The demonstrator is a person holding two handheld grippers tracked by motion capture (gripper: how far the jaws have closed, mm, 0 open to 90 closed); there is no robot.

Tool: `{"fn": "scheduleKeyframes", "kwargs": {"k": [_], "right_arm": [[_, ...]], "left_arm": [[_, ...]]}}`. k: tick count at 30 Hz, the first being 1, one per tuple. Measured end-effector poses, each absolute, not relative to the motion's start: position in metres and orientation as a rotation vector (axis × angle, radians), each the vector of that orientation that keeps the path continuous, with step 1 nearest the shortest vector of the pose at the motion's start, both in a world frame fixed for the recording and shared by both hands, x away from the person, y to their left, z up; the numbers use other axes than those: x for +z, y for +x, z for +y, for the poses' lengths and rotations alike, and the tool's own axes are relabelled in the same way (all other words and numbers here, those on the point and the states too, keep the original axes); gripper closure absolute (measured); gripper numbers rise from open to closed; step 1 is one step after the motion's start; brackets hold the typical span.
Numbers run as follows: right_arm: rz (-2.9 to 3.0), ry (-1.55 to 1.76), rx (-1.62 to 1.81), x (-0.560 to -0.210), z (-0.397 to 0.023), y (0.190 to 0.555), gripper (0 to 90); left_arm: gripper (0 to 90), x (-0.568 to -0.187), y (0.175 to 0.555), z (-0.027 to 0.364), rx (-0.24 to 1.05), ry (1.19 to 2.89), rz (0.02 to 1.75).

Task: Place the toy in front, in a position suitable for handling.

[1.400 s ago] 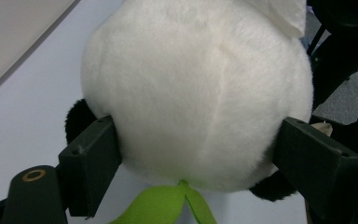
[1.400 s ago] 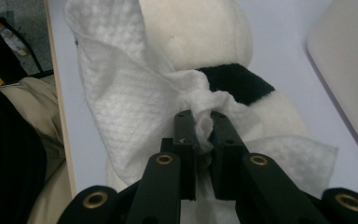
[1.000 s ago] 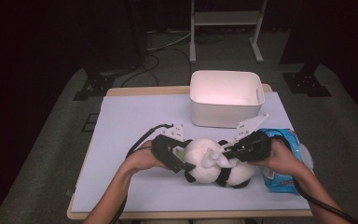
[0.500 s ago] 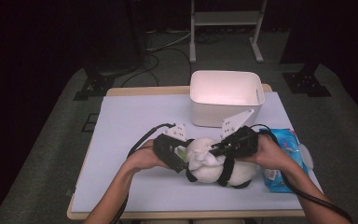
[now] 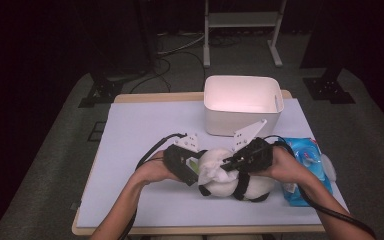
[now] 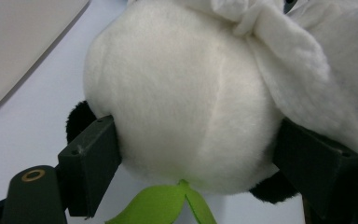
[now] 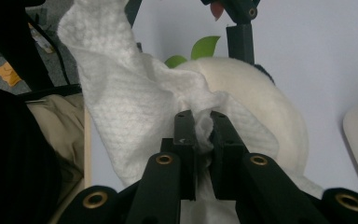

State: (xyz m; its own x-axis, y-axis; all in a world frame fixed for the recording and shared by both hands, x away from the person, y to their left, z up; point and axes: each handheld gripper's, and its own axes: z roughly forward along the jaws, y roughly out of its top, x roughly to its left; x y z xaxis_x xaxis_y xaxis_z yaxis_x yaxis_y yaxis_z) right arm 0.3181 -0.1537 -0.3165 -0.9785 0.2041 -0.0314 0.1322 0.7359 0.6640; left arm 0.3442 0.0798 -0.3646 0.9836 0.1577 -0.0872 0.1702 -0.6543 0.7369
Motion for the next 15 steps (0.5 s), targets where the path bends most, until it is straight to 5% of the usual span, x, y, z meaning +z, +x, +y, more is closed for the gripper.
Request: {"fn": "scheduleKeyframes", "kwargs": {"k": [15], "right_arm": [[2.846, 0.349, 1.013, -0.326, -0.178, 0.313, 81.6]], "left_arm": [[16.4, -0.369, 0.347, 0.084, -0.031, 2.312, 0.234]]}}
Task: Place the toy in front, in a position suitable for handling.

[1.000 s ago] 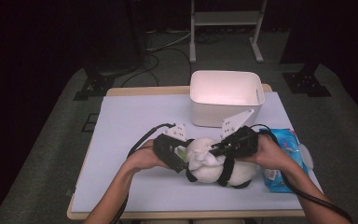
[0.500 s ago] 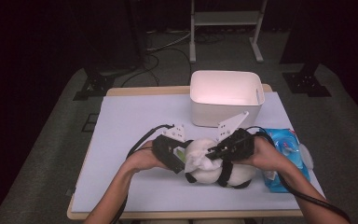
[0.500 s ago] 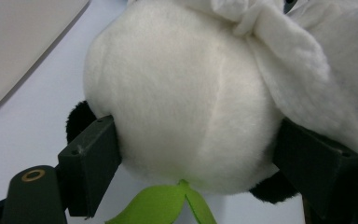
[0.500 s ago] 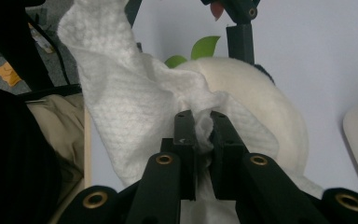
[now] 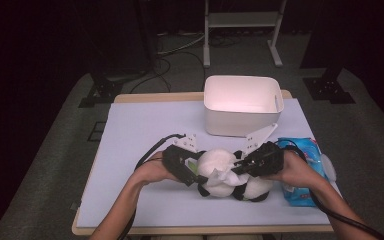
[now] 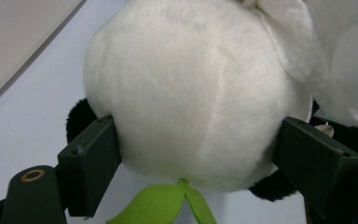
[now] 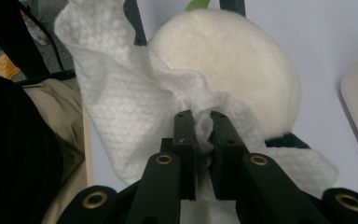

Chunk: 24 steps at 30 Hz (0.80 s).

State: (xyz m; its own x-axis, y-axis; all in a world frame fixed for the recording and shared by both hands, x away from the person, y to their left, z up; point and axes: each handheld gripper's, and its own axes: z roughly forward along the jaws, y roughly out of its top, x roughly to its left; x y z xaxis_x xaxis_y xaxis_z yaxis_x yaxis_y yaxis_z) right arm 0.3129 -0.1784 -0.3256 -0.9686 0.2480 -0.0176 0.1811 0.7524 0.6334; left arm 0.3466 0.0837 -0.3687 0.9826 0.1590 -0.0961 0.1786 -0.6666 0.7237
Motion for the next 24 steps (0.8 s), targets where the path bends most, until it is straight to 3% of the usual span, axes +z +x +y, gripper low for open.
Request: {"fn": "scheduleKeyframes", "kwargs": {"k": [17, 24], "right_arm": [[2.794, 0.497, 0.979, -0.328, -0.222, 0.313, 81.5], [2.808, 0.503, 0.995, -0.335, -0.220, 0.312, 81.5]], "left_arm": [[15.3, -0.380, 0.348, 0.093, -0.060, 2.319, 0.273], [14.1, -0.377, 0.350, 0.096, -0.062, 2.326, 0.285]]}}
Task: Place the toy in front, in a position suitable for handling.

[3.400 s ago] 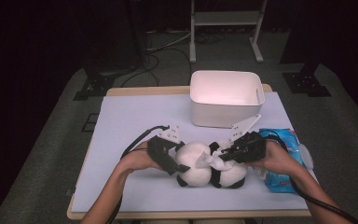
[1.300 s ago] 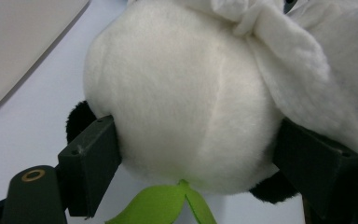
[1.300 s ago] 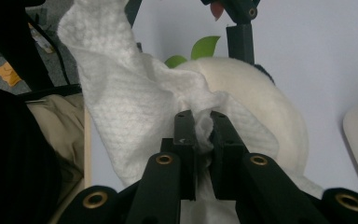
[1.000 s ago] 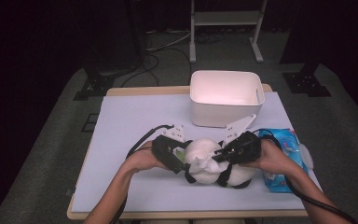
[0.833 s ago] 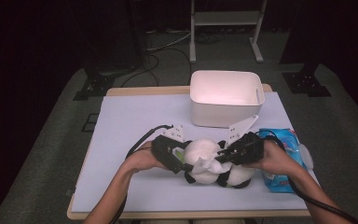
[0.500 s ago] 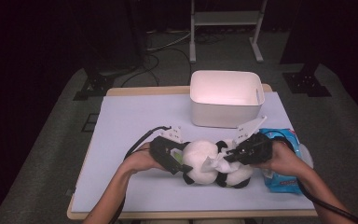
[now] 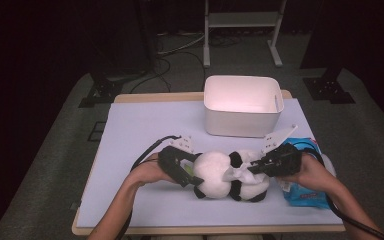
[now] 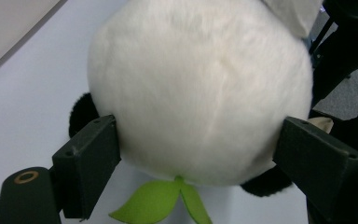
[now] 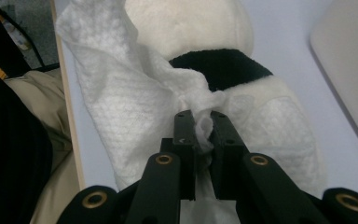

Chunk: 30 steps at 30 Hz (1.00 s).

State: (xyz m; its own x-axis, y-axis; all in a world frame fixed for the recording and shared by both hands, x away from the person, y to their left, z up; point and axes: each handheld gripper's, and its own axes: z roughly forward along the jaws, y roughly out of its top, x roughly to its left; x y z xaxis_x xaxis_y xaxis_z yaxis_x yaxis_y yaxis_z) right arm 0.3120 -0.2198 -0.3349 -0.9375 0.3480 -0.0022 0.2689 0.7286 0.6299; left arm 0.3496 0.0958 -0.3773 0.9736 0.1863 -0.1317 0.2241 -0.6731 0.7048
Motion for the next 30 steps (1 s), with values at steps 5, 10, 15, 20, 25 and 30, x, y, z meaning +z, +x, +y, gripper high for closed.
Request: {"fn": "scheduleKeyframes", "kwargs": {"k": [5, 10, 15, 20, 25, 30], "right_arm": [[2.825, 0.475, 1.008, -0.339, -0.211, 0.310, 81.7], [2.832, 0.468, 1.012, -0.341, -0.208, 0.306, 81.7], [2.834, 0.448, 1.012, -0.342, -0.205, 0.303, 81.8], [2.840, 0.433, 1.005, -0.342, -0.201, 0.300, 81.7], [2.835, 0.414, 0.999, -0.340, -0.199, 0.301, 81.8], [2.827, 0.382, 0.982, -0.334, -0.190, 0.303, 81.8]], "left_arm": [[14.1, -0.373, 0.350, 0.095, -0.062, 2.316, 0.270], [13.4, -0.372, 0.350, 0.089, -0.063, 2.315, 0.264], [11.0, -0.373, 0.351, 0.082, -0.067, 2.313, 0.271], [10.6, -0.373, 0.350, 0.077, -0.058, 2.334, 0.253], [13.1, -0.376, 0.347, 0.075, -0.034, 2.348, 0.246], [13.8, -0.376, 0.344, 0.075, -0.017, 2.351, 0.240]]}}
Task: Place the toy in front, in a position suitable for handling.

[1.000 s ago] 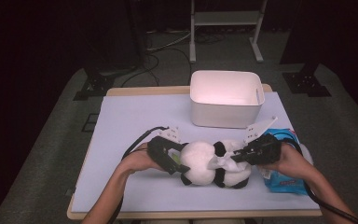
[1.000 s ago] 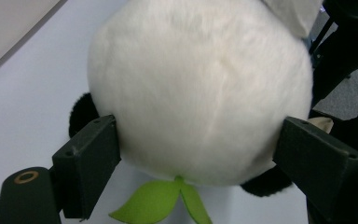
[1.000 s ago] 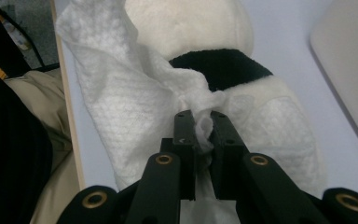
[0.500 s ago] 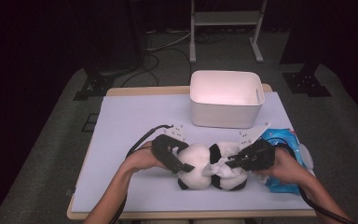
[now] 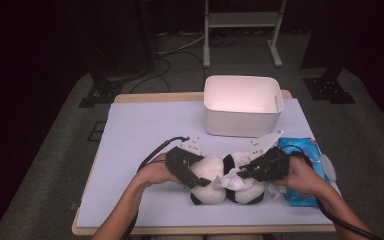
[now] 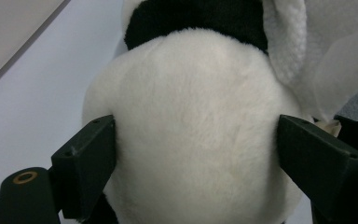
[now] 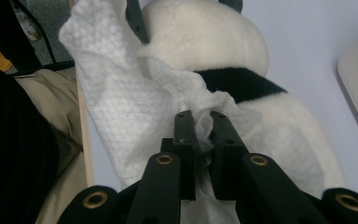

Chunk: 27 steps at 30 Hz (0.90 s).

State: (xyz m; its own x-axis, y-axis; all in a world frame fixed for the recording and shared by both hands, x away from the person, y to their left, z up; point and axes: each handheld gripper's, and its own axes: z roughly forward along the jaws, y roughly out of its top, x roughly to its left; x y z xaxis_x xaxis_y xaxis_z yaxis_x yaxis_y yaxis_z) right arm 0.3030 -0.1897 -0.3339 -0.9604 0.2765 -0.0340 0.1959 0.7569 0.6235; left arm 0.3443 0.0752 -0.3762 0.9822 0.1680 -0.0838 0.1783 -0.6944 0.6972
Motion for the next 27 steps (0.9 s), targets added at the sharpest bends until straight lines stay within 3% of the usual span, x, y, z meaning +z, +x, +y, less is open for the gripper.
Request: {"fn": "scheduleKeyframes", "kwargs": {"k": [13, 27], "right_arm": [[2.841, 0.330, 0.956, -0.332, -0.161, 0.322, 81.7], [2.798, 0.441, 0.987, -0.327, -0.191, 0.328, 81.3]], "left_arm": [[13.8, -0.378, 0.339, 0.078, -0.001, 2.348, 0.242], [14.2, -0.378, 0.338, 0.079, -0.006, 2.345, 0.241]]}}
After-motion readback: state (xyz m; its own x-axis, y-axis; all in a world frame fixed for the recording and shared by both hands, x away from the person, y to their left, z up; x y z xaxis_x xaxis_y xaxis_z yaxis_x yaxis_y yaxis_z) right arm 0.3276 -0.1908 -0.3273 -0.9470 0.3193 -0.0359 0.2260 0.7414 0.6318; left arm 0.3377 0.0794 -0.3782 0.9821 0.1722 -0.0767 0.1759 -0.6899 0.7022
